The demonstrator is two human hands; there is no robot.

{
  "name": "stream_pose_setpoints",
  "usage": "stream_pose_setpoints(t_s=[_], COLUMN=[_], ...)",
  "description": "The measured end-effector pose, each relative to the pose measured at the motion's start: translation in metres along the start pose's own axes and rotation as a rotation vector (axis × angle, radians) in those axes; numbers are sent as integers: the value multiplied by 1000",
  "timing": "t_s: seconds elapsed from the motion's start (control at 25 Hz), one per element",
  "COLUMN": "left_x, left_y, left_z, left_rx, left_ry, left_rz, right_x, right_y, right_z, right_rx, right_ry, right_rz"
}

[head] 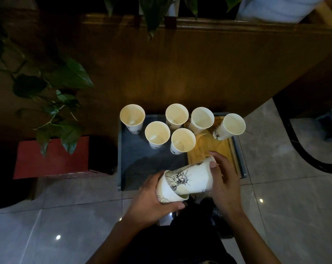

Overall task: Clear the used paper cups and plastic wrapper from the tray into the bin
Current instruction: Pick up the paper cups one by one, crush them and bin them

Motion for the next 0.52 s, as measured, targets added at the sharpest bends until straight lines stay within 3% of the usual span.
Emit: stream_pose_setpoints(t_s=[0.12,0.28,0.52], left_x=[4,3,1], left_y=[-1,3,10], left_z=[-2,1,8], left_rx=[40,67,136], left_ry=[-66,-30,-41], left_rz=[32,138,115], right_x=[1,2,-2], right_y=[-1,-1,-2], right_z=[3,-3,-1], right_rx=[40,29,-101], right_ry=[41,37,15], right_rz=[-3,-6,80])
Point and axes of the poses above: each hand's wrist, its own x-axis away from the middle knuckle, its own y-axis out of the back of the hand, z = x × y, the point moved 3 cm from there along -x, towards the middle knuckle, and after that the axes turned 7 degrees about z, right-handed, at the moved point
